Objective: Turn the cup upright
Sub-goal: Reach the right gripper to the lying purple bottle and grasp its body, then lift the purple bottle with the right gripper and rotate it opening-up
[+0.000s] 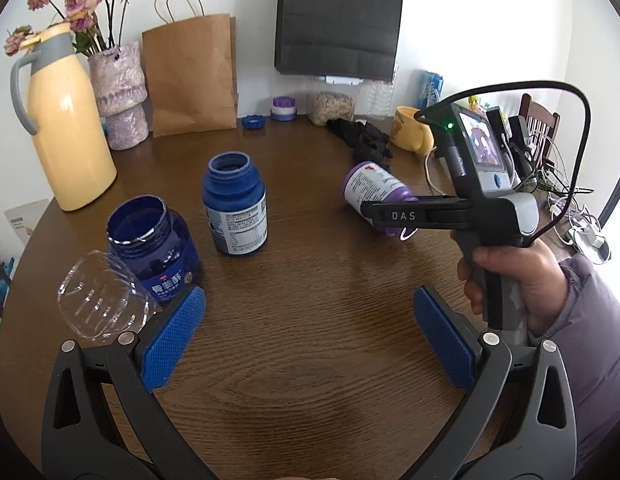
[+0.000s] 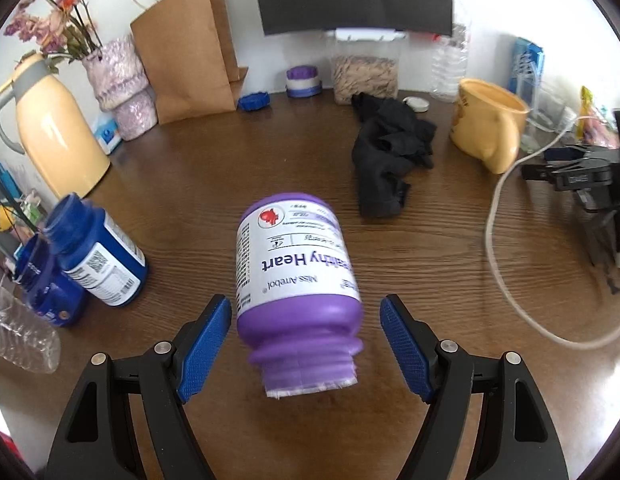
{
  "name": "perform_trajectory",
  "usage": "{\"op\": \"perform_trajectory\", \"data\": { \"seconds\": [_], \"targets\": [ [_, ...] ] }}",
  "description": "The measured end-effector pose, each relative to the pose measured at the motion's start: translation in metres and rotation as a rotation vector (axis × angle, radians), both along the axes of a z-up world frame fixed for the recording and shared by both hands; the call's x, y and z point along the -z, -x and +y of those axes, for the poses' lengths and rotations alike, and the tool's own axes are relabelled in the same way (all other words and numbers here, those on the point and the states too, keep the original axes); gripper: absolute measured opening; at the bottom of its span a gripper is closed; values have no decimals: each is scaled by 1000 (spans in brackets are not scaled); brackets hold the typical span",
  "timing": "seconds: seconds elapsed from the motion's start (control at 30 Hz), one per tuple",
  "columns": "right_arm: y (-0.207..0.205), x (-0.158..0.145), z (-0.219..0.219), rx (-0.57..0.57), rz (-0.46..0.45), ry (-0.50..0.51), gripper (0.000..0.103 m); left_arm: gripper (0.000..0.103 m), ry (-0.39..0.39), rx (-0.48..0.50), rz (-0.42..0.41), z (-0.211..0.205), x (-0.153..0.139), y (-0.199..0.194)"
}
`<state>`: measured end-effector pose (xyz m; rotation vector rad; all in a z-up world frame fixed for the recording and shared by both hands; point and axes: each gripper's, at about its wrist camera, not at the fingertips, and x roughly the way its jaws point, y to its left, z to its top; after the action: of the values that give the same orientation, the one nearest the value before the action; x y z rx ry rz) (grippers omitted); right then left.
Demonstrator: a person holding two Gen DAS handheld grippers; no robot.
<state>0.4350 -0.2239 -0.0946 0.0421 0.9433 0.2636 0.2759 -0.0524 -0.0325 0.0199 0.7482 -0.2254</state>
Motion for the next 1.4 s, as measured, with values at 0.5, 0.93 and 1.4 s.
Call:
{"op": "perform_trajectory", "data": {
  "seconds": [0.5,0.93,1.4],
  "targets": [
    [146,12,-29,-290,44,-113,68,103,-129,131,70,4,18,62],
    [202,6,9,-595,-40,-83,69,103,-286,159,110,17,36,85],
    [177,-4,-30,-503,20,-382,69,103,-325,373,93,-36,63,67]
  ]
}}
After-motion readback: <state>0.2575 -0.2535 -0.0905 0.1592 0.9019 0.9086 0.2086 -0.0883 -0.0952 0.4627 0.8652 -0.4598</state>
